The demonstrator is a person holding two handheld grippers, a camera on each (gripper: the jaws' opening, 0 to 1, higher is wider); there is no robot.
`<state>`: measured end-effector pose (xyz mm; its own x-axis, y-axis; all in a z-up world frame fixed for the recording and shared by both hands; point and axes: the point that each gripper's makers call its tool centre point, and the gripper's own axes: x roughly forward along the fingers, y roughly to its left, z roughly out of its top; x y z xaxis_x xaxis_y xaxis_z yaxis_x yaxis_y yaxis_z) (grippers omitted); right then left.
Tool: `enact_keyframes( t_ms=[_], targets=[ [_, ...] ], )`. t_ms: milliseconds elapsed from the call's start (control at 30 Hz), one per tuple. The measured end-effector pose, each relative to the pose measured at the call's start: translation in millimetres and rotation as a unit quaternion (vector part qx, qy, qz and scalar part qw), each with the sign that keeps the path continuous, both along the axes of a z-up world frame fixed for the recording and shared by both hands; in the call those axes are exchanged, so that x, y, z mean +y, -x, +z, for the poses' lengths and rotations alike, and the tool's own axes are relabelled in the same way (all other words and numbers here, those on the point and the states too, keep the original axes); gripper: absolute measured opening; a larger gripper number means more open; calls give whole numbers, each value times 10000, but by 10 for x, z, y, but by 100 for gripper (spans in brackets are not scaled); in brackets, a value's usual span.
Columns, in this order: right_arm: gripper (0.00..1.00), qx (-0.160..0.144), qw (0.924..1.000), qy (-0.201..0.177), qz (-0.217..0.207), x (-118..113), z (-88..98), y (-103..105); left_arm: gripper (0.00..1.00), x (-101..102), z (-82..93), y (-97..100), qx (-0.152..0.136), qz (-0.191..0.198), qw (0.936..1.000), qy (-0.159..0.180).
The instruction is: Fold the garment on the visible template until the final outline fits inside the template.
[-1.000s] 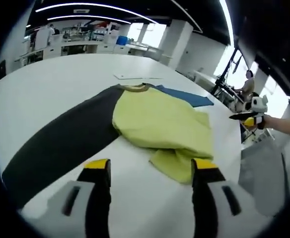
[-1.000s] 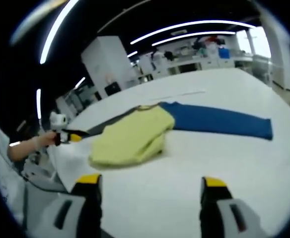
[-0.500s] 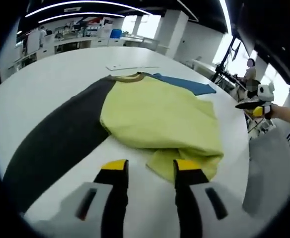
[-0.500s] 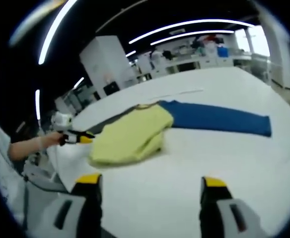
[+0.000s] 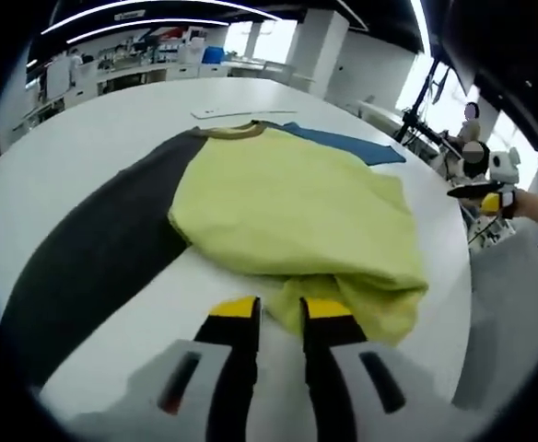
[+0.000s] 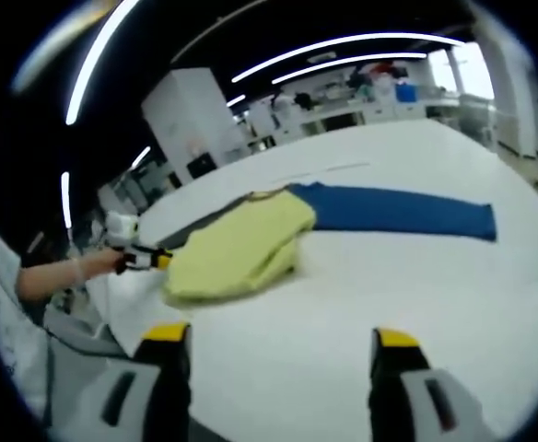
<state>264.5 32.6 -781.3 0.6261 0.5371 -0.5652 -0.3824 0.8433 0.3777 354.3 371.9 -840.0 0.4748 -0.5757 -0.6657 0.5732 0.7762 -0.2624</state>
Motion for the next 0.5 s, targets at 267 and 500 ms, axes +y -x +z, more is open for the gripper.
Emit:
enact_keyframes(
  t_ms=[267,500],
  targets=[
    [79,3,10000,-5,-4,9,-9,3,1,16,55,101,54,399,9987,307],
    [76,17,10000,-29,90,83,-35,-37,1,75,161,265,-41,553,9976,408]
  ],
)
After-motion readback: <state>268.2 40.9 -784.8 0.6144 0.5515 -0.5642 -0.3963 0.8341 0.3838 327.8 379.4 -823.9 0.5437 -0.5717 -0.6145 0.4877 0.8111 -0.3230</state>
